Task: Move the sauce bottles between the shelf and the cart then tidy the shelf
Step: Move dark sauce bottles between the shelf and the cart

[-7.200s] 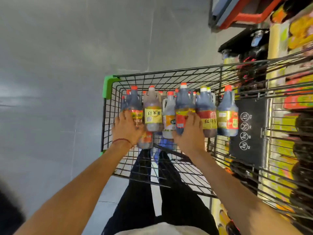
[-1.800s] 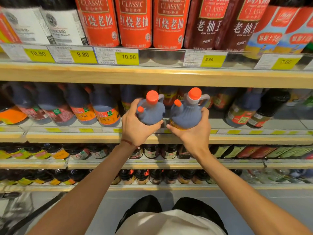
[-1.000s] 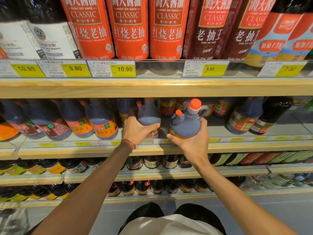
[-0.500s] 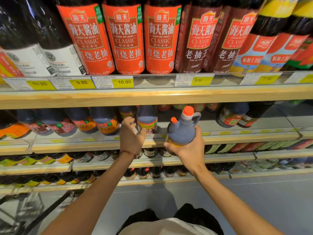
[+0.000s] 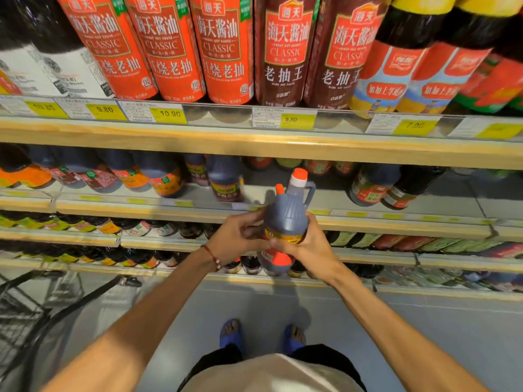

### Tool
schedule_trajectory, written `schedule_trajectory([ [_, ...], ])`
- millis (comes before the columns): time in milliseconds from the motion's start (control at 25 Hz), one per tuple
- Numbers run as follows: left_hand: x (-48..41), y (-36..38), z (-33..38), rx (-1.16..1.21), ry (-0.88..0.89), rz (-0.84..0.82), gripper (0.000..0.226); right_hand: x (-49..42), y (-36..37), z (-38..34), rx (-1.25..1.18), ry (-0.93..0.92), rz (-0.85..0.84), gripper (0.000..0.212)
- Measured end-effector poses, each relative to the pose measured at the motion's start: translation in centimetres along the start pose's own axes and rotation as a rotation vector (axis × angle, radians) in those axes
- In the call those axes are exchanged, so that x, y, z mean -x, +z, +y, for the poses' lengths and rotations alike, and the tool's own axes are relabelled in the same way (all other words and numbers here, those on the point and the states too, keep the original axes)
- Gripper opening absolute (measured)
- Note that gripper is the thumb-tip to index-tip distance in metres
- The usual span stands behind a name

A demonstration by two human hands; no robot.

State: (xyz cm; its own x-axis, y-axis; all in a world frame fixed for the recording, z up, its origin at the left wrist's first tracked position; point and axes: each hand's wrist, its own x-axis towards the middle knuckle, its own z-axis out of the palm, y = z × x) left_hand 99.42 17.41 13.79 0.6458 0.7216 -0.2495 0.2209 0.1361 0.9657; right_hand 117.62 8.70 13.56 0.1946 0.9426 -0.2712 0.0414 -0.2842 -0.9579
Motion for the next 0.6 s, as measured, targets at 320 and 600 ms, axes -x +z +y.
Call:
schedule_trajectory([
  [320,0.5,5.4,-0.4,-0.221,0.116,0.088,0.079,-0.5,-6.6,-0.1,0.267,-0.044,-0.388,0.068],
  [600,-0.6,5.1,-0.3,-0.475,0.354,0.276,0.077,-0.4,-3.8,-0.1,0.269,-0.359,-0.032,0.065],
])
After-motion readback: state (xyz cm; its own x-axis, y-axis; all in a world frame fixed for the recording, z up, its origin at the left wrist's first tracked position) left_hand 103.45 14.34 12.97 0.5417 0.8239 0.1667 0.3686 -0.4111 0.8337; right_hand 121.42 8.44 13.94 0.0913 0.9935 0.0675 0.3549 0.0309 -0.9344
